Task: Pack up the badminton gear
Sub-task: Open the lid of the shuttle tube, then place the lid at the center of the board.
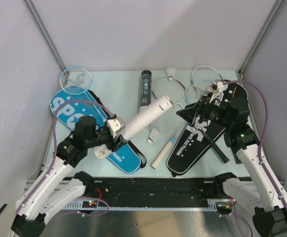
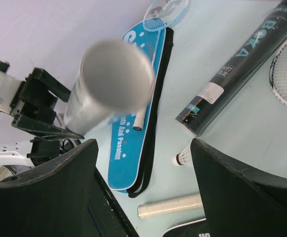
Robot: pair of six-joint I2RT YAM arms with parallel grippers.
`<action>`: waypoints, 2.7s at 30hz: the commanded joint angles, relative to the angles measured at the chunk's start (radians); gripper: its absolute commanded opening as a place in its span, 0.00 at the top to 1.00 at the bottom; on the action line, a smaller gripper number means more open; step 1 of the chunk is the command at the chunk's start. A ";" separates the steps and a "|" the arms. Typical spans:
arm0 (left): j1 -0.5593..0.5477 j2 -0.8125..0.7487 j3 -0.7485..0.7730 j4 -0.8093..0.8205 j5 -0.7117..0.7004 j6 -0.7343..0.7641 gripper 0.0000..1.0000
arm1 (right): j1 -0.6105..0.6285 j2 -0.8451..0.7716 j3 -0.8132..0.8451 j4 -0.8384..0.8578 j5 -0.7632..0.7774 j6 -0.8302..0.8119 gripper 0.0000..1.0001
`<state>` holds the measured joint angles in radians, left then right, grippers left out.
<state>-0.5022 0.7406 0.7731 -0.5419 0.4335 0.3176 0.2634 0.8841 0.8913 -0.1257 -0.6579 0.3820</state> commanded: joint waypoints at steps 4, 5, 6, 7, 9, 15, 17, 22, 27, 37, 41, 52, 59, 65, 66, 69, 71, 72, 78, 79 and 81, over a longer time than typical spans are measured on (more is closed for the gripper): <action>-0.041 -0.090 -0.055 0.073 0.034 0.132 0.60 | -0.047 -0.053 0.019 0.057 -0.162 0.034 0.18; -0.043 -0.090 -0.053 0.073 0.029 0.131 0.61 | -0.051 -0.045 0.023 0.070 -0.187 0.040 0.19; -0.043 -0.089 -0.050 0.073 0.025 0.130 0.61 | -0.054 -0.038 0.030 0.079 -0.210 0.046 0.20; -0.044 -0.086 -0.047 0.073 0.022 0.129 0.61 | -0.055 -0.025 0.035 0.095 -0.245 0.058 0.22; -0.048 -0.079 -0.043 0.073 0.016 0.128 0.61 | -0.057 -0.003 0.038 0.137 -0.307 0.090 0.27; -0.058 -0.073 -0.043 0.073 -0.004 0.136 0.63 | -0.058 0.068 0.040 0.276 -0.425 0.198 0.46; -0.059 -0.070 -0.041 0.073 -0.004 0.141 0.63 | -0.058 0.088 0.040 0.315 -0.439 0.225 0.50; -0.059 -0.035 -0.028 0.073 0.002 0.143 0.64 | -0.055 0.137 0.039 0.368 -0.452 0.265 0.58; -0.060 -0.002 -0.025 0.073 0.032 0.140 0.66 | -0.038 0.181 0.039 0.358 -0.478 0.259 0.61; -0.060 -0.010 -0.026 0.073 0.027 0.142 0.68 | -0.035 0.216 0.039 0.375 -0.485 0.279 0.89; -0.061 -0.010 -0.035 0.073 0.002 0.142 0.69 | -0.047 0.218 0.040 0.424 -0.508 0.336 0.99; -0.060 -0.010 -0.069 0.081 -0.106 0.200 0.78 | -0.098 0.200 0.039 0.687 -0.528 0.611 1.00; -0.059 -0.039 -0.075 0.081 -0.122 0.200 0.77 | -0.151 0.196 0.039 0.732 -0.500 0.674 1.00; -0.059 -0.082 -0.075 0.081 -0.151 0.207 0.77 | -0.151 0.177 0.039 0.458 -0.368 0.449 1.00; -0.060 -0.093 -0.076 0.085 -0.175 0.211 0.76 | -0.150 0.172 0.039 0.397 -0.334 0.388 1.00; -0.060 -0.139 -0.091 0.118 -0.238 0.223 0.77 | -0.133 0.170 0.040 0.229 -0.195 0.260 1.00; -0.061 -0.172 -0.107 0.151 -0.269 0.230 0.77 | -0.106 0.185 0.039 0.162 -0.103 0.192 1.00; -0.061 -0.187 -0.115 0.166 -0.279 0.232 0.77 | -0.086 0.199 0.039 0.121 -0.061 0.160 1.00; -0.060 -0.294 -0.145 0.226 -0.311 0.235 0.75 | 0.033 0.339 0.039 0.064 0.171 0.064 1.00; -0.060 -0.306 -0.148 0.232 -0.332 0.233 0.75 | 0.056 0.376 0.039 0.067 0.198 0.058 1.00; -0.061 -0.333 -0.157 0.247 -0.365 0.227 0.75 | 0.091 0.438 0.039 0.076 0.260 0.046 1.00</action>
<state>-0.5610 0.4591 0.6178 -0.4183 0.1448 0.5312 0.2947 1.2263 0.9009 -0.0120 -0.5880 0.5144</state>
